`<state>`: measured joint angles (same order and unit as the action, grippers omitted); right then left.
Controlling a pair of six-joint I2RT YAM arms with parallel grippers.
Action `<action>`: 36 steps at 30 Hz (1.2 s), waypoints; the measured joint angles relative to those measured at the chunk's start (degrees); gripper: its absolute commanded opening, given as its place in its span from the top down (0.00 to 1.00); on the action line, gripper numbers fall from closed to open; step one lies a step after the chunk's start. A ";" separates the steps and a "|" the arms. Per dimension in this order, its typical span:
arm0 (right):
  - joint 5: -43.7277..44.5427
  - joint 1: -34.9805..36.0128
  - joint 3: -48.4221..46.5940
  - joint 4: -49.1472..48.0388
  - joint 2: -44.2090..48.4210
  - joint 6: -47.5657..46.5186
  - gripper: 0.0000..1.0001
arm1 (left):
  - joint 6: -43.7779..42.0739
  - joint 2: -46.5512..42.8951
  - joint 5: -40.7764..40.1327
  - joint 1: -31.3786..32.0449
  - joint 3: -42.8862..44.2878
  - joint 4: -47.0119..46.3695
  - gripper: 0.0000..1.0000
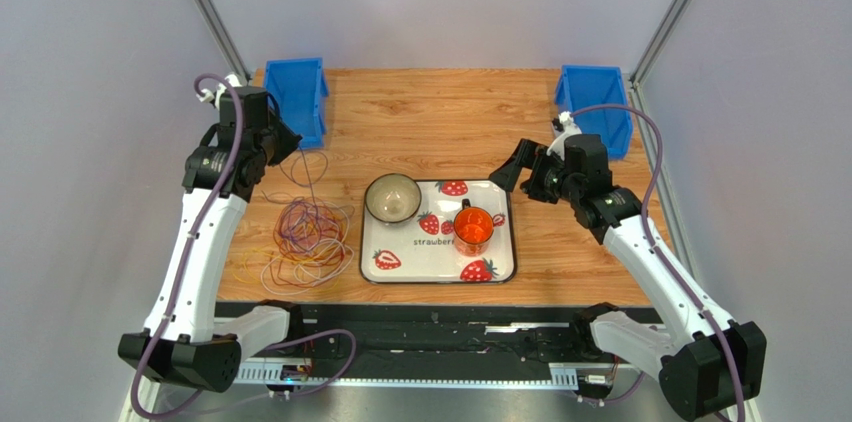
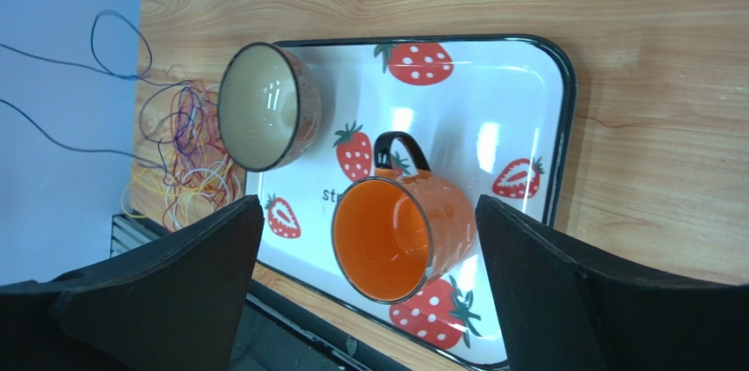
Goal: Untangle the cables
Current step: Pick up the cable from the cable.
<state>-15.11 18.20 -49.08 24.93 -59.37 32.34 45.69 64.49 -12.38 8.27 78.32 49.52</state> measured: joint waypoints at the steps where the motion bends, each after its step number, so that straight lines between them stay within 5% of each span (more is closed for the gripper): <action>1: 0.00 0.59 -0.50 0.04 0.28 0.00 0.04 | 0.02 -0.57 0.31 0.00 0.94 0.83 1.00; 21: -11.72 13.18 -5.60 -6.08 4.50 -2.80 0.06 | -0.39 -4.85 20.55 0.00 23.12 0.07 1.00; 29: -18.21 21.03 -10.25 -14.45 1.97 -8.50 0.14 | -0.17 -11.39 21.00 0.00 8.52 -4.33 1.00; 36: -15.21 30.73 -16.72 -19.28 -12.37 -14.73 0.19 | -0.70 -9.33 22.38 0.02 -2.58 -4.55 1.00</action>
<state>-30.33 48.93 -65.80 5.65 -71.75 17.61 44.99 55.16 10.00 8.29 75.75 44.97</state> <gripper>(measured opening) 0.825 0.008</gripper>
